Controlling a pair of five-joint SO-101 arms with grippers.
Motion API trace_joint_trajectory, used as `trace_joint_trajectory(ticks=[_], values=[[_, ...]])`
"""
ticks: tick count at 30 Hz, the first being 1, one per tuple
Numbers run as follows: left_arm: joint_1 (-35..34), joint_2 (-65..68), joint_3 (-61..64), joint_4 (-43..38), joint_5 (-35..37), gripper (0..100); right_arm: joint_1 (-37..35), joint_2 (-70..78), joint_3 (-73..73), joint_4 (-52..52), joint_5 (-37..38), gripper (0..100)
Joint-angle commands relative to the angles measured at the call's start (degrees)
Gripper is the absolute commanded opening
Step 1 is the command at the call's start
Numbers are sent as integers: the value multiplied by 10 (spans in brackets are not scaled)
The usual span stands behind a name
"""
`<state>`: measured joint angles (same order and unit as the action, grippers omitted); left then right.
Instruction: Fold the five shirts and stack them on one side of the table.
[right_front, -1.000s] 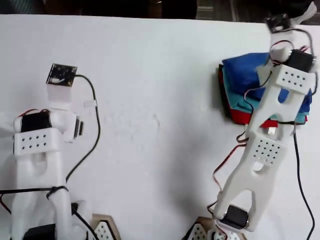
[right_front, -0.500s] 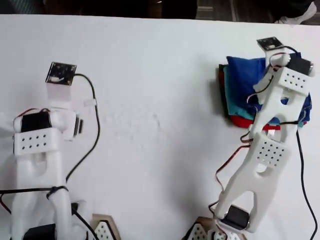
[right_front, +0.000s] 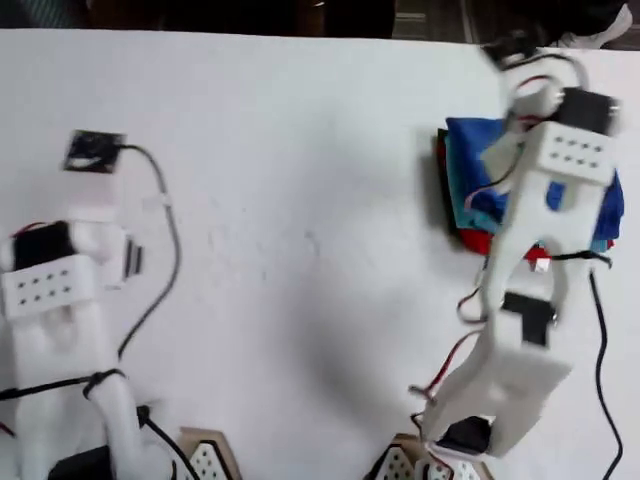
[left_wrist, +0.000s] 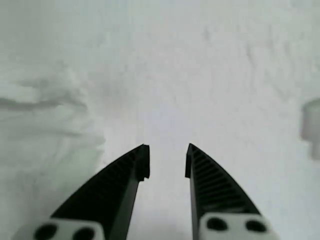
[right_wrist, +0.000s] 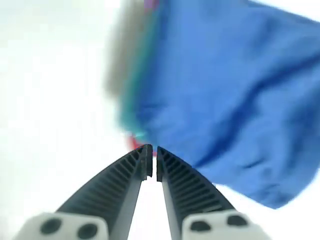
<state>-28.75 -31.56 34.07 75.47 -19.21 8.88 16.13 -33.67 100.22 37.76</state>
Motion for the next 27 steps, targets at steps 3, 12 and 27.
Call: trace_joint_trajectory(ticks=[3, 12, 27], values=[[-144, -16, -53, -4, -70, 146, -102, -228, 192, -24, -58, 19], [-301, 0, -61, -20, -213, 232, -235, -395, 430, -47, -66, 19], [-432, 365, -222, -71, -285, 246, -240, -566, 680, -131, -67, 19]])
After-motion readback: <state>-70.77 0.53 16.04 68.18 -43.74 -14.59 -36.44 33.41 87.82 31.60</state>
